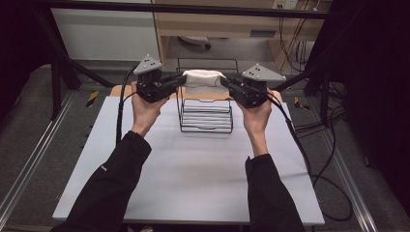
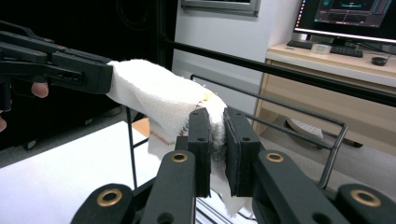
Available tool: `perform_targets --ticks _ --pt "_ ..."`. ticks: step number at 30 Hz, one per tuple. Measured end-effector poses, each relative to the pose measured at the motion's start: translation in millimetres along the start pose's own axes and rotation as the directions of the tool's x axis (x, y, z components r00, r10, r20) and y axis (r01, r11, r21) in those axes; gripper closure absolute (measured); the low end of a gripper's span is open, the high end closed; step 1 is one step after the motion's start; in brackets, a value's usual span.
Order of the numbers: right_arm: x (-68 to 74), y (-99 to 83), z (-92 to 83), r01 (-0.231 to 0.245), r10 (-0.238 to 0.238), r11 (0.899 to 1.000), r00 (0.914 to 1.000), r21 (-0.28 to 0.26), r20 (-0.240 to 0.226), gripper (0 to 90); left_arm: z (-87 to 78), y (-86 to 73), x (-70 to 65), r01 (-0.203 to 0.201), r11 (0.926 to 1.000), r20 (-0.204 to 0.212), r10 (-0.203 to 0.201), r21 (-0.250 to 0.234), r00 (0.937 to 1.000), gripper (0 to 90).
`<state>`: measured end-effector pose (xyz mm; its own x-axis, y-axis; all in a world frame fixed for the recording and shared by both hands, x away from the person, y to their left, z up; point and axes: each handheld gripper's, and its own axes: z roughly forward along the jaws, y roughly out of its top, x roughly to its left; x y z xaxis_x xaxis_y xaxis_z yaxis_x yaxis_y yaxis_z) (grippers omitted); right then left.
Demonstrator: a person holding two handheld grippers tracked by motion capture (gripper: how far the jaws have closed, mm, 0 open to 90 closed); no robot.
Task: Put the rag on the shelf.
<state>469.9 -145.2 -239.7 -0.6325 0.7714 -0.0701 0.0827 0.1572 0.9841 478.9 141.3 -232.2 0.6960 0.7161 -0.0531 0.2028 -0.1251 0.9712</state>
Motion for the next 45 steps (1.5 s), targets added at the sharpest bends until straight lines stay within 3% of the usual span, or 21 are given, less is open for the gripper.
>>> perform_targets --ticks 7,13,17,24,32,45 --pt "1.9 -7.3 -2.6 0.003 -0.003 1.000 0.9999 0.005 -0.010 81.7 -3.7 -1.9 -3.0 -0.014 0.9999 -0.003 0.014 0.009 0.9999 72.8" --pt "3.0 -9.1 -4.2 0.008 -0.008 1.000 0.9999 0.003 -0.012 81.7 -13.8 10.6 -1.1 -0.011 0.9999 -0.014 0.011 -0.012 0.9998 71.4" --pt "3.1 -11.7 -3.5 0.009 -0.009 1.000 0.9999 0.005 -0.012 81.7 -14.6 20.2 3.4 0.007 1.0000 -0.033 -0.007 -0.003 0.9994 77.6" --pt "4.1 -13.3 -3.8 0.012 -0.012 1.000 0.9998 0.007 -0.013 81.6 5.2 26.4 5.8 0.056 0.9970 -0.031 -0.054 0.053 0.9980 88.3" --pt "5.1 -15.8 -4.6 0.021 -0.021 1.000 0.9997 0.012 -0.012 81.2 14.9 15.5 -4.3 0.032 0.9922 0.024 -0.035 0.120 0.9991 89.3" --pt "3.6 -23.4 -5.8 0.027 -0.025 0.999 0.9985 0.046 -0.050 77.1 25.2 -3.5 -3.5 0.029 0.9871 0.029 -0.034 0.157 0.9990 89.3"
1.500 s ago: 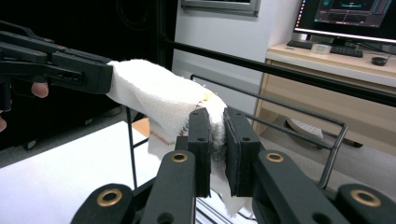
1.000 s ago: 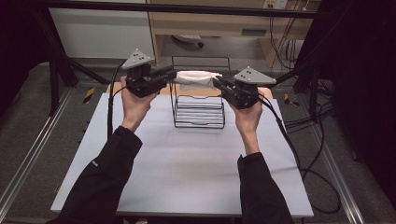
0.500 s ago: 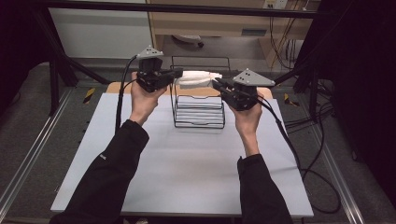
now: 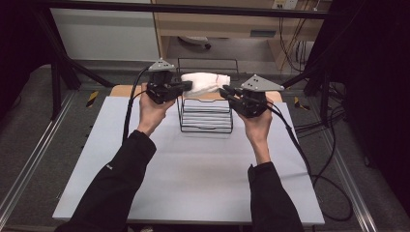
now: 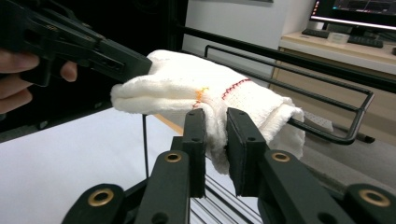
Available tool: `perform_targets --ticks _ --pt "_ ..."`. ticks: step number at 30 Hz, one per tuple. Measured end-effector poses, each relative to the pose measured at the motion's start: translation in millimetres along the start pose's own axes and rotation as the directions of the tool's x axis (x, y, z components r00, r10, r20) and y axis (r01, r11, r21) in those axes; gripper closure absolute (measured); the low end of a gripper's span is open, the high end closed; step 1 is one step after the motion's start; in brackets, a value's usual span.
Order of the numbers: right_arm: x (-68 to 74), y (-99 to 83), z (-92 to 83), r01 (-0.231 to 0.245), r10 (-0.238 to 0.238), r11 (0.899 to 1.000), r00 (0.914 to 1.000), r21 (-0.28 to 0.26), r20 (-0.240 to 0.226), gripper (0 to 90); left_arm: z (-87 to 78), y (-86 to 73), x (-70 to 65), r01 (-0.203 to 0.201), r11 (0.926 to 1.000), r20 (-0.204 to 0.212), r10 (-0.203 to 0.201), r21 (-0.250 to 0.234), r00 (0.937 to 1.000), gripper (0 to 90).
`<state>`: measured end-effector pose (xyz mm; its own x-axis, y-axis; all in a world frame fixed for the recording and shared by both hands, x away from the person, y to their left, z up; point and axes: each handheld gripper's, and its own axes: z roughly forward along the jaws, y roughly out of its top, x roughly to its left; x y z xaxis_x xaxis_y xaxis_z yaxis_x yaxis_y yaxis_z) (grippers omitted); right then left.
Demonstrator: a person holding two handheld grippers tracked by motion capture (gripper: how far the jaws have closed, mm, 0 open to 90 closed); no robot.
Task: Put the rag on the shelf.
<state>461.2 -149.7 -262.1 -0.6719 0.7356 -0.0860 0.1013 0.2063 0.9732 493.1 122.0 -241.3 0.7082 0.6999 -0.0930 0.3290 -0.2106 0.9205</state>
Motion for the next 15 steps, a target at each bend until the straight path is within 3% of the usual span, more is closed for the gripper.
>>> perform_targets --ticks 6,9,11,15 --pt "0.1 2.5 -6.9 -0.009 0.009 1.000 0.9993 -0.015 -0.037 69.4 3.3 -1.5 1.2 0.003 1.0000 -0.009 -0.003 0.007 1.0000 89.5" --pt "-0.5 3.9 -9.4 -0.023 0.022 0.999 0.9989 -0.027 -0.041 69.9 5.5 -3.4 1.1 0.003 1.0000 -0.014 -0.003 0.008 0.9999 89.5" --pt "-0.8 4.5 -7.9 -0.035 0.034 0.999 0.9985 -0.021 -0.043 74.8 6.5 -4.7 0.9 0.002 1.0000 -0.015 -0.002 0.010 0.9999 89.5" --pt "0.9 0.5 2.1 -0.052 0.054 0.998 0.9978 0.041 -0.039 84.8 7.5 -8.8 0.2 -0.005 0.9999 -0.014 0.005 0.011 0.9999 89.4"
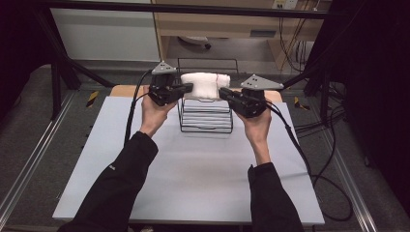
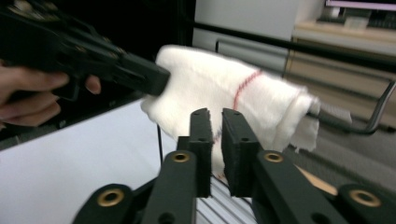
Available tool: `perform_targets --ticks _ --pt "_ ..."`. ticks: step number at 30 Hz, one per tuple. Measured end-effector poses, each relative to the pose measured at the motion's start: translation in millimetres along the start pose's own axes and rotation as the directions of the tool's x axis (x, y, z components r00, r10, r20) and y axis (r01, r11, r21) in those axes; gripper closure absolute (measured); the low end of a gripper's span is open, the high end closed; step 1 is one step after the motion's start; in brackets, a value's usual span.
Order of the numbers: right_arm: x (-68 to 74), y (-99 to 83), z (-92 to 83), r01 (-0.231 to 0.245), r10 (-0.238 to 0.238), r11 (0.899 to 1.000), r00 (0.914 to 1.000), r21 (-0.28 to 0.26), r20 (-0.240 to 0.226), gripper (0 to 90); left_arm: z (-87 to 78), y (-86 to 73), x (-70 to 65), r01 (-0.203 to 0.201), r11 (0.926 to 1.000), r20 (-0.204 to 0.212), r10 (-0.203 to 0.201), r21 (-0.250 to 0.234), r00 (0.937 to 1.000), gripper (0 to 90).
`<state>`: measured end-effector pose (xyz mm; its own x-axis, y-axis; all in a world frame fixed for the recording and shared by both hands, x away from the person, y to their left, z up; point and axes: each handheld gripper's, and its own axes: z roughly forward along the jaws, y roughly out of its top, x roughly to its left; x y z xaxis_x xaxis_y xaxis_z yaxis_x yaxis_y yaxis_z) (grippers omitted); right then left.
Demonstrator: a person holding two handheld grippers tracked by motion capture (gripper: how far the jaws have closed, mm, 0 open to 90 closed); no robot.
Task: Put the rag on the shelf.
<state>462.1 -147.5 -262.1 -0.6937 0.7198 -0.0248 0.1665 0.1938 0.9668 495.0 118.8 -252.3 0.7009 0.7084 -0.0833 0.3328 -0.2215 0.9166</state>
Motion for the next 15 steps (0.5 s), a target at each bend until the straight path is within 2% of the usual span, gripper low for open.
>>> perform_targets --ticks 3,7,11,15 --pt "0.0 -5.2 8.9 -0.010 0.009 0.999 0.9997 0.045 0.021 86.9 0.7 -4.3 -0.7 -0.004 1.0000 0.003 0.004 0.003 1.0000 89.3" --pt "-2.0 -9.7 16.6 -0.017 0.012 0.998 0.9976 0.064 0.068 87.4 3.9 -10.4 -0.2 -0.012 0.9999 -0.010 0.012 0.010 0.9999 88.6" --pt "-2.6 -10.4 20.2 -0.024 0.019 0.998 0.9961 0.054 0.087 87.3 7.9 -14.4 0.0 -0.004 1.0000 -0.011 0.004 0.005 0.9999 88.7" --pt "-2.5 -10.0 19.3 -0.026 0.022 0.999 0.9966 0.046 0.080 86.0 6.5 -14.2 -0.8 -0.010 0.9999 -0.015 0.010 0.004 0.9998 88.1"
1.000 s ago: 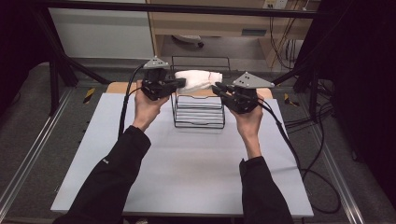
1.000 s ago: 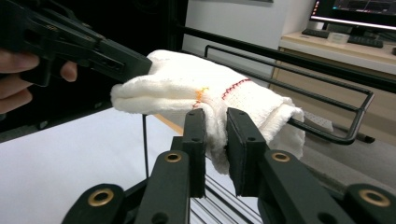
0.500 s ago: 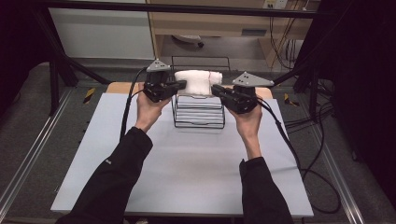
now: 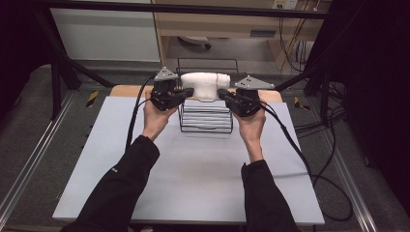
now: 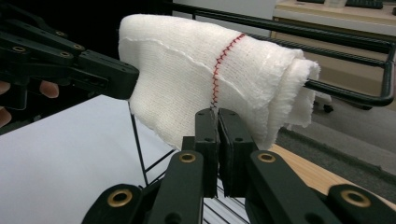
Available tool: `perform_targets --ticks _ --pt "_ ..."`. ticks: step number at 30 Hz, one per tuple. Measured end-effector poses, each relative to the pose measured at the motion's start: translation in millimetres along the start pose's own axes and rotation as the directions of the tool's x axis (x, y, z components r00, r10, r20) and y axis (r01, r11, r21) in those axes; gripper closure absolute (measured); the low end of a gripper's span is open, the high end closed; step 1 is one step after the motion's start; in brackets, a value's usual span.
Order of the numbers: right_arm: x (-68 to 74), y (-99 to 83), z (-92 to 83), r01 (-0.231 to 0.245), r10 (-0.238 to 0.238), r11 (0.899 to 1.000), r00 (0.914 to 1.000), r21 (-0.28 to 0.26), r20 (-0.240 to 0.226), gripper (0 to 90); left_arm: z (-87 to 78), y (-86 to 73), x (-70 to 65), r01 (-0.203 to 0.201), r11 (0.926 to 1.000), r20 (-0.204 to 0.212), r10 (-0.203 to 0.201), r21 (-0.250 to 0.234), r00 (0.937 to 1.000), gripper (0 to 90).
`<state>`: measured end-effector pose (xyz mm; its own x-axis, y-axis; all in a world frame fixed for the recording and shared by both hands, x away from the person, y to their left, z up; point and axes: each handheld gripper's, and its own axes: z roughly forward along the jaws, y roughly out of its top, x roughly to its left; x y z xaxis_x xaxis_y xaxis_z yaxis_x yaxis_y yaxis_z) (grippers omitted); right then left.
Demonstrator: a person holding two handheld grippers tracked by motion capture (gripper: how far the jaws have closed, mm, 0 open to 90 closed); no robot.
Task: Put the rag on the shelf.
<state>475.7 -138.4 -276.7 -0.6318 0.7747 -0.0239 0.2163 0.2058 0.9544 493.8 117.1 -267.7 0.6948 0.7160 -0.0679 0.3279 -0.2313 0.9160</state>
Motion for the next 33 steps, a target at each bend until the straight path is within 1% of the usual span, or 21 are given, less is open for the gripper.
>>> perform_targets --ticks 2,4,6,9,11,13,15,16,17,20,24,25,26,27,28,30,32,33 --pt "1.2 0.4 -3.4 0.005 -0.005 1.000 1.0000 -0.006 -0.007 84.4 -2.5 0.0 -1.5 -0.002 1.0000 0.011 0.002 -0.002 0.9999 86.4" --pt "2.3 1.1 -9.1 0.004 -0.005 1.000 0.9997 -0.017 -0.024 79.8 -6.0 -0.4 -3.2 -0.010 0.9999 0.011 0.010 -0.006 0.9999 83.9" --pt "2.7 1.3 -14.0 -0.003 0.002 1.000 0.9993 -0.025 -0.039 76.2 -10.0 -1.4 -4.8 -0.028 0.9996 0.006 0.028 -0.002 0.9996 79.6" --pt "1.8 -0.1 -22.5 -0.026 0.024 0.999 0.9979 -0.033 -0.060 68.2 -16.4 -4.8 -6.5 -0.052 0.9986 0.001 0.052 0.011 0.9986 72.4" --pt "0.3 -2.6 -27.5 -0.044 0.042 0.999 0.9968 -0.025 -0.068 61.9 -20.3 -8.3 -6.8 -0.063 0.9978 -0.002 0.063 0.020 0.9980 67.4" --pt "-1.8 -6.1 -32.0 -0.060 0.059 0.998 0.9955 -0.021 -0.074 55.5 -24.0 -13.3 -6.8 -0.068 0.9970 -0.001 0.068 0.036 0.9977 59.8" --pt "-3.4 -10.0 -37.2 -0.074 0.072 0.997 0.9940 -0.020 -0.082 50.4 -27.9 -20.4 -6.9 -0.081 0.9956 0.004 0.081 0.047 0.9967 55.6" --pt "-4.0 -12.4 -39.4 -0.082 0.080 0.996 0.9930 -0.020 -0.087 46.2 -29.6 -24.1 -7.1 -0.090 0.9943 0.001 0.090 0.058 0.9960 53.1" --pt "-4.5 -15.0 -41.1 -0.089 0.087 0.996 0.9921 -0.016 -0.090 42.2 -31.1 -28.1 -7.2 -0.095 0.9932 -0.002 0.095 0.067 0.9954 50.5" --pt "-4.9 -24.5 -45.4 -0.102 0.102 0.995 0.9901 0.010 -0.096 34.7 -37.4 -40.4 -7.2 -0.105 0.9916 -0.004 0.105 0.075 0.9944 42.7" --pt "-4.8 -38.0 -50.1 -0.114 0.118 0.992 0.9884 0.046 -0.096 23.9 -47.9 -55.9 -6.5 -0.099 0.9905 0.001 0.099 0.095 0.9950 32.0" --pt "-5.0 -40.9 -51.5 -0.116 0.121 0.992 0.9881 0.049 -0.095 21.7 -51.0 -60.5 -6.4 -0.090 0.9907 0.002 0.090 0.102 0.9959 30.0" --pt "-5.0 -43.6 -52.9 -0.121 0.127 0.991 0.9870 0.056 -0.099 19.3 -53.6 -64.8 -5.9 -0.078 0.9895 0.000 0.079 0.122 0.9969 27.9" --pt "-5.0 -46.2 -54.1 -0.129 0.135 0.990 0.9854 0.061 -0.104 16.9 -55.8 -69.8 -5.2 -0.075 0.9885 0.000 0.075 0.132 0.9972 25.3" --pt "-5.1 -48.8 -55.4 -0.132 0.138 0.989 0.9845 0.064 -0.109 14.4 -58.2 -75.0 -4.4 -0.073 0.9879 0.001 0.073 0.137 0.9973 23.9" --pt "-5.0 -53.8 -57.1 -0.131 0.138 0.989 0.9852 0.072 -0.102 8.9 -62.9 -86.0 -2.3 -0.062 0.9866 0.000 0.063 0.151 0.9980 23.0" --pt "-5.0 -59.7 -57.9 -0.126 0.135 0.988 0.9852 0.089 -0.105 6.4 -67.1 -97.2 0.6 -0.056 0.9857 -0.009 0.058 0.159 0.9983 20.2" --pt "-4.6 -62.9 -58.3 -0.128 0.138 0.987 0.9846 0.097 -0.107 5.4 -69.2 -102.6 2.2 -0.046 0.9858 -0.012 0.049 0.161 0.9987 18.9"
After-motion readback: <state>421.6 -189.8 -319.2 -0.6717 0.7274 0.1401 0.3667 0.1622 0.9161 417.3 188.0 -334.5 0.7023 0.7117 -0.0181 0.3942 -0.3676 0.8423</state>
